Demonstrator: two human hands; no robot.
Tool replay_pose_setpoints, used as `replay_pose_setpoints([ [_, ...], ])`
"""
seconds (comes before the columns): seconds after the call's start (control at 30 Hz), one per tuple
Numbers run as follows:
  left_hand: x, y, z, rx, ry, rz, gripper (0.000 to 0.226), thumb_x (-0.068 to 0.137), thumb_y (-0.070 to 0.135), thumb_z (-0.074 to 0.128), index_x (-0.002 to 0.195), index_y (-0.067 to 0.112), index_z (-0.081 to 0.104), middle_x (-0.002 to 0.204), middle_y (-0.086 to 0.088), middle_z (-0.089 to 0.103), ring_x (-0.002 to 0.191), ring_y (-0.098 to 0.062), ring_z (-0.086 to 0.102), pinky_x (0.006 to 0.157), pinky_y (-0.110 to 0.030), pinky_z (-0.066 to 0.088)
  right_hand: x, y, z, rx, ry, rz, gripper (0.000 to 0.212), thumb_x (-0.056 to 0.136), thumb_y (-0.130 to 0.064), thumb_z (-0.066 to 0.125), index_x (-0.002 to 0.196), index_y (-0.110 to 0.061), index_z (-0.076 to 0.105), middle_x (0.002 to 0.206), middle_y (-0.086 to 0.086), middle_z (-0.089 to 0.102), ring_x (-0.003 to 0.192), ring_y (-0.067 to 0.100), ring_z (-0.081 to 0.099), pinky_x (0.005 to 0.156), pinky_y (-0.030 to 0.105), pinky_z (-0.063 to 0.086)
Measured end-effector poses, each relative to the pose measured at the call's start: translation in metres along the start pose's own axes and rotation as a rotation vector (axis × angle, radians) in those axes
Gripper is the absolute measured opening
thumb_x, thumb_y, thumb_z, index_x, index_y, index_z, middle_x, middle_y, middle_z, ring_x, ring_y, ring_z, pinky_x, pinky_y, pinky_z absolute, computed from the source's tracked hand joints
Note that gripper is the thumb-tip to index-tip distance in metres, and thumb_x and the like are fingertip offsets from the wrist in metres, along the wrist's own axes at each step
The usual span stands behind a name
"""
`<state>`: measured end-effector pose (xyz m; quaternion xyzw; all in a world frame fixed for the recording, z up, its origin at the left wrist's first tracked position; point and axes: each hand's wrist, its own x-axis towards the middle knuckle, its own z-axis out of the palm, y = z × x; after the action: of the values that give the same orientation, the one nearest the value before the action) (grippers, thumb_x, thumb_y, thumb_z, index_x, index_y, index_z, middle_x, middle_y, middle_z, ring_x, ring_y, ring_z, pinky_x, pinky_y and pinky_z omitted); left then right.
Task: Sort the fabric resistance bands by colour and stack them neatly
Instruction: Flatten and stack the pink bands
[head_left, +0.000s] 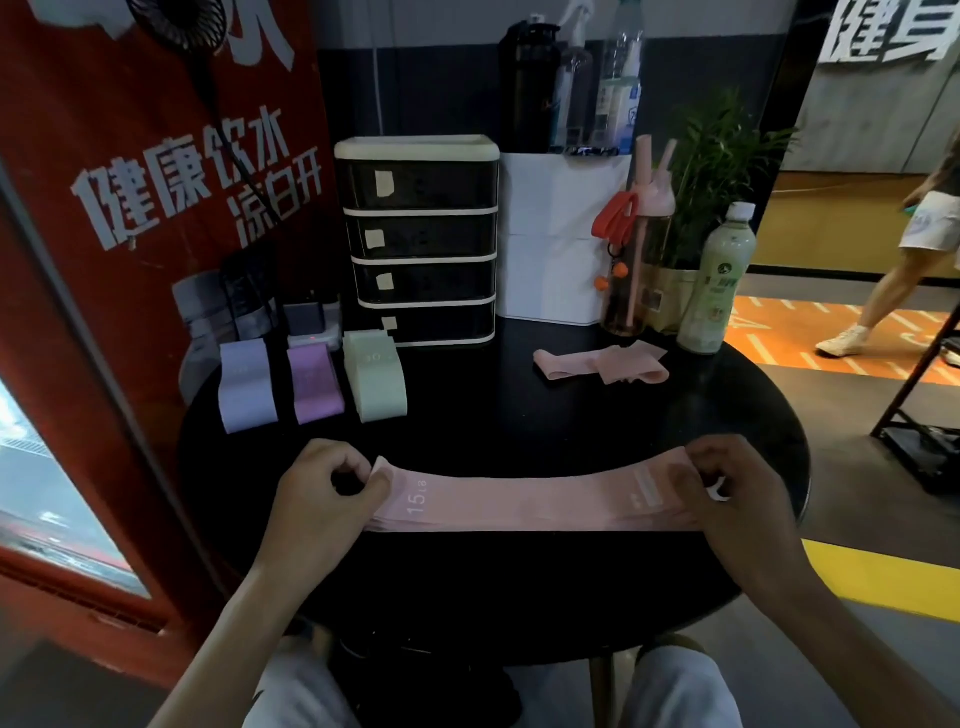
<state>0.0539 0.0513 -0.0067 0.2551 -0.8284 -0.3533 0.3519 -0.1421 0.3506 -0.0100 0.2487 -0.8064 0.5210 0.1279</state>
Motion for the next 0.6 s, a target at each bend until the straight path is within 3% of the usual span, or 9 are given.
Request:
replay_pose_setpoints([
  [0.2,-0.002,0.002,0.000,0.026,-0.026,-0.009,0.025,0.082,0.012,0.077,0.065,0.011,0.058,0.083,0.000,0.055,0.074,-0.005,0.054,0.065,-0.010,0.038,0.000,0.000,0.001,-0.044,0.001,-0.024,0.015,0.087,-0.006,0.067,0.096,-0.015,0.060,0.078,-0.003,0.063,0.075,0.003,0.057,0.058,0.012,0.041],
  [0.3,-0.002,0.002,0.001,0.045,-0.031,-0.002,0.025,0.082,0.013,0.076,0.067,0.013,0.057,0.082,0.001,0.054,0.074,-0.008,0.054,0.065,-0.012,0.037,0.001,0.005,0.003,-0.116,-0.020,-0.013,0.017,0.085,-0.010,0.069,0.095,-0.019,0.059,0.077,0.001,0.062,0.077,0.019,0.057,0.067,0.035,0.048],
  [0.37,-0.003,0.001,0.001,0.065,-0.028,-0.017,0.023,0.083,0.015,0.076,0.072,0.014,0.056,0.082,0.000,0.056,0.074,-0.011,0.055,0.067,-0.018,0.040,0.001,0.007,0.003,-0.152,-0.038,-0.015,0.022,0.084,-0.009,0.070,0.095,-0.023,0.057,0.080,0.002,0.060,0.078,0.022,0.055,0.068,0.042,0.049],
  [0.5,-0.003,0.005,0.001,-0.076,-0.060,-0.120,0.019,0.086,0.016,0.074,0.085,0.019,0.055,0.094,-0.003,0.058,0.084,-0.020,0.061,0.071,-0.029,0.053,0.003,0.007,0.003,-0.163,-0.040,-0.029,0.023,0.083,-0.011,0.071,0.098,-0.023,0.058,0.094,-0.001,0.051,0.082,0.010,0.051,0.066,0.023,0.040],
  [0.6,-0.004,0.022,0.002,0.107,0.038,0.182,0.013,0.084,0.033,0.067,0.089,0.026,0.057,0.096,0.009,0.057,0.096,-0.020,0.057,0.081,-0.037,0.047,0.002,0.007,0.003,-0.128,-0.063,-0.004,0.024,0.082,-0.012,0.072,0.101,-0.022,0.060,0.103,0.001,0.050,0.087,0.009,0.052,0.072,0.021,0.040],
])
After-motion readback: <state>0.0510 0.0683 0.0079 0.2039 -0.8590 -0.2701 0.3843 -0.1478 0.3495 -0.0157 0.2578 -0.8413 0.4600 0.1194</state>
